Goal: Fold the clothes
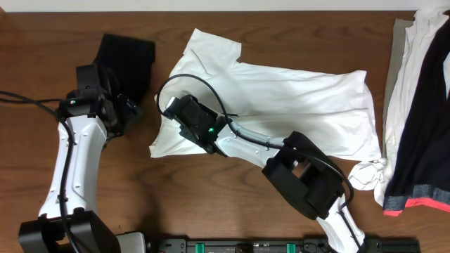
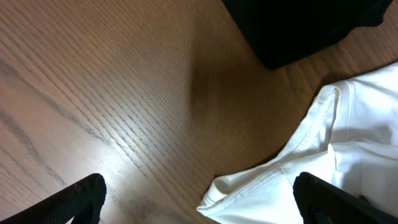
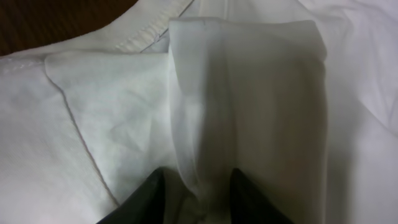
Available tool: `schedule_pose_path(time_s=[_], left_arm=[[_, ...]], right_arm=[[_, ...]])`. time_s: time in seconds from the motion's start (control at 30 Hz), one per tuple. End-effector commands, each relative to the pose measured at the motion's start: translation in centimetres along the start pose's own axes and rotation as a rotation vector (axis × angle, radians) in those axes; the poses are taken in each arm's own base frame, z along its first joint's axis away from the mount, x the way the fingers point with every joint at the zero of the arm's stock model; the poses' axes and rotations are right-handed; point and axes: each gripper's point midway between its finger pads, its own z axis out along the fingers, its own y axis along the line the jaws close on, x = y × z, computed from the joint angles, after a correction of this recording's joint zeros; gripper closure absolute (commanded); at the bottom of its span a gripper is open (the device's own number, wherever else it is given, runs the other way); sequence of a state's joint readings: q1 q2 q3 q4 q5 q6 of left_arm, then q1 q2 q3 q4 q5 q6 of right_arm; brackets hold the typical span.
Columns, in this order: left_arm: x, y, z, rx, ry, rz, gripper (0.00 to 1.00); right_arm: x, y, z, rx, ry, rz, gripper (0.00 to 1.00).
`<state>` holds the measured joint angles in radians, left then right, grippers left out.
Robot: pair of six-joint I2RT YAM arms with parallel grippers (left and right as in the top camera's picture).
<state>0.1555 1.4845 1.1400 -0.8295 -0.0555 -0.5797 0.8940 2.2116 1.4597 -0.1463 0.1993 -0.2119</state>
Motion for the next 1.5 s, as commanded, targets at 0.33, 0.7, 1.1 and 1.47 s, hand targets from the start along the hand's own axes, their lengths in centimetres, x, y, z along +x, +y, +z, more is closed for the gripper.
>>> schedule_pose_path(time_s=[0.33, 0.7, 1.1, 1.47], left_arm=[[-0.1, 0.2, 0.0, -0.005, -0.004, -0.005, 0.02], [-0.1, 0.2, 0.0, -0.005, -0.004, -0.005, 0.02], [-0.1, 0.2, 0.0, -0.005, -0.004, -0.005, 0.02], [-0.1, 0.2, 0.0, -0.005, -0.004, -0.005, 0.02]], right_arm=[[-0.9, -1.5, 0.2, 0.065, -0.029, 0.032, 0.98], [-1.5, -4.4, -0.2, 0.194, -0.049, 0.057, 0.99], [-2.4, -8.2, -0.5, 0.237, -0.073, 0.112, 0.99], [-3.5, -10.8, -0.3, 0.190, -0.136, 0.160, 0.99]])
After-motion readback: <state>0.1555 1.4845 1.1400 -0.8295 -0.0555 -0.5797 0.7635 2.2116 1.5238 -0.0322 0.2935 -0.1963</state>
